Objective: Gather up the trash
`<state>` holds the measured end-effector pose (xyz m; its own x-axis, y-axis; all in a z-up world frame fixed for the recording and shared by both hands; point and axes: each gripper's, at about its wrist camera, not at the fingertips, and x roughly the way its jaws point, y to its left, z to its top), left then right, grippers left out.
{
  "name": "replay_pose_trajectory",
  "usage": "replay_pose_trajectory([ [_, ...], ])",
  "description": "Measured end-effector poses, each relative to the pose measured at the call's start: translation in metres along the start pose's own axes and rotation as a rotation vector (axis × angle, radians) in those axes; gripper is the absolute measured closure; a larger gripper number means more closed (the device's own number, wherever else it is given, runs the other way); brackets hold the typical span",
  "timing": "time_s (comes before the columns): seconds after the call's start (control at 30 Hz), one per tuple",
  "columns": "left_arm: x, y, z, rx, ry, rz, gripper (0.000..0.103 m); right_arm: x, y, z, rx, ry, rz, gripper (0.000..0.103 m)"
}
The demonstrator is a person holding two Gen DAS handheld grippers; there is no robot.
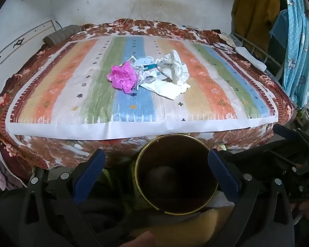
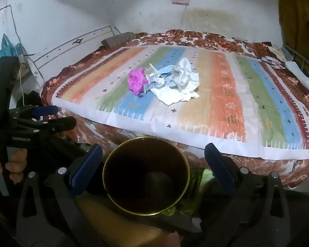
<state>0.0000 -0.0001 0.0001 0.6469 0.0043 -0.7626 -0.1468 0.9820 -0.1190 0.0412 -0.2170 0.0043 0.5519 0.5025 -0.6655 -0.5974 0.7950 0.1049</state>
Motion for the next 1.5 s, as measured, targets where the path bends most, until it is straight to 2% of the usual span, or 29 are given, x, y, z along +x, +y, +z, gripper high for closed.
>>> replay_pose_trajectory([
  [0.1,0.0,0.0,0.0,0.002,-0.002,0.0,0.006,-0.002,0.001,0.001,0.003,-0.007,0.002,0.009],
  [0.37,-0.004,0.008,0.001,-0.03,-0.026,-0.025,0.006,-0.003,0.009,0.003,0.01,0.061,0.002,0.009],
  [0.57,-0.01,0.01,0.005,-0.056,-0.023,-0.054,0.006,-0.006,0.016,0.009,-0.001,0.062,-0.01,0.009],
  [1.1,-0.007,0.011,0.006,-0.059,-0.015,-0.041,0.006,-0.011,0.018,0.012,-0.001,0.049,-0.019,0.009],
  [1.5,-0.003,0.01,0.005,-0.044,-0.009,-0.063,0.006,-0.011,0.018,0.014,-0.003,0.049,-0.018,0.009],
])
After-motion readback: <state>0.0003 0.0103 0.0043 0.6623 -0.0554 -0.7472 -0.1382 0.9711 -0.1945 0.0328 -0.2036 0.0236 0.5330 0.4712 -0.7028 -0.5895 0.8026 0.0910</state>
